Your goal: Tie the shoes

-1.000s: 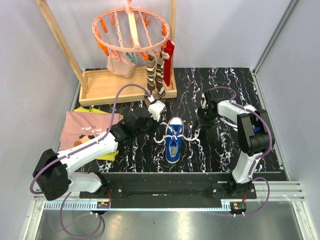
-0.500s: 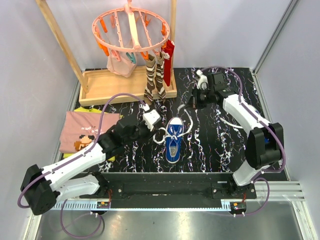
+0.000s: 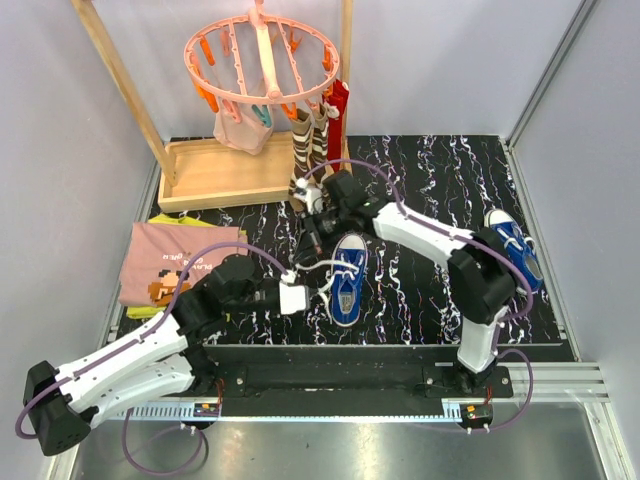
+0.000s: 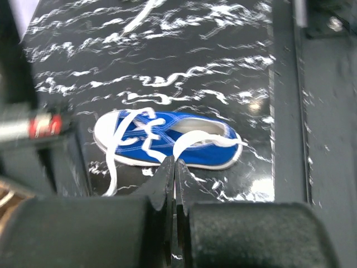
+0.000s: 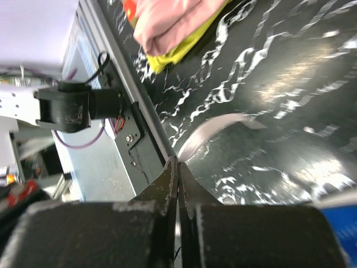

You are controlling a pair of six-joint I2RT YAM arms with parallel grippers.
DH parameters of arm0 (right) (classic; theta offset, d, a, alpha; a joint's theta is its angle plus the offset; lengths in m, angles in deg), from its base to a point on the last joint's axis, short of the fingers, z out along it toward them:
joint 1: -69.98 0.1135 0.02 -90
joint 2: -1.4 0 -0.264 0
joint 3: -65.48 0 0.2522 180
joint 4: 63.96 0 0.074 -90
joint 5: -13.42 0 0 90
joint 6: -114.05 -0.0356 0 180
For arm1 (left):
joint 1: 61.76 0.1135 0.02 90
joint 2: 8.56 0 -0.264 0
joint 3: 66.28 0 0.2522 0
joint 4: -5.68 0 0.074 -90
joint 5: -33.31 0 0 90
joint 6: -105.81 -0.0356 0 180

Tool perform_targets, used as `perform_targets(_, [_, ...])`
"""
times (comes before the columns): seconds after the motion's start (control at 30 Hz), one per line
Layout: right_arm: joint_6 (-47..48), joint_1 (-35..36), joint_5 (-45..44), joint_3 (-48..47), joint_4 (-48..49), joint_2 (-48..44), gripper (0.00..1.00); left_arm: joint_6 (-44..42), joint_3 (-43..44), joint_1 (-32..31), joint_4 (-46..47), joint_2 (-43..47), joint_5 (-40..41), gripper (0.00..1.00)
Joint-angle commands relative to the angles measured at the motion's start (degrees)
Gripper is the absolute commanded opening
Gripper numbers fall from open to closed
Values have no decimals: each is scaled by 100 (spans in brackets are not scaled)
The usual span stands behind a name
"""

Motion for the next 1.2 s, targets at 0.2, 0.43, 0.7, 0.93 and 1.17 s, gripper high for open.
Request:
perform_targets(0.2, [-128, 659, 166, -133, 322, 740, 0, -1238, -232, -381, -633, 287, -492, 0])
perform_targets(0.43, [-252, 756, 176, 350, 481, 459, 0, -1660, -443, -469, -783, 305, -474, 0])
perform_targets(0.7, [-532, 748, -307, 736, 700, -409, 0, -1924, -513, -487, -888, 322, -386, 0])
perform_targets(0.93, [-928, 748, -352, 1019, 1193, -307, 4, -2021, -548, -513, -906, 305, -404, 0])
perform_targets(1.17, [-1209, 748, -71, 781, 1184, 388, 18, -1959, -513, -530, -924, 252, -378, 0])
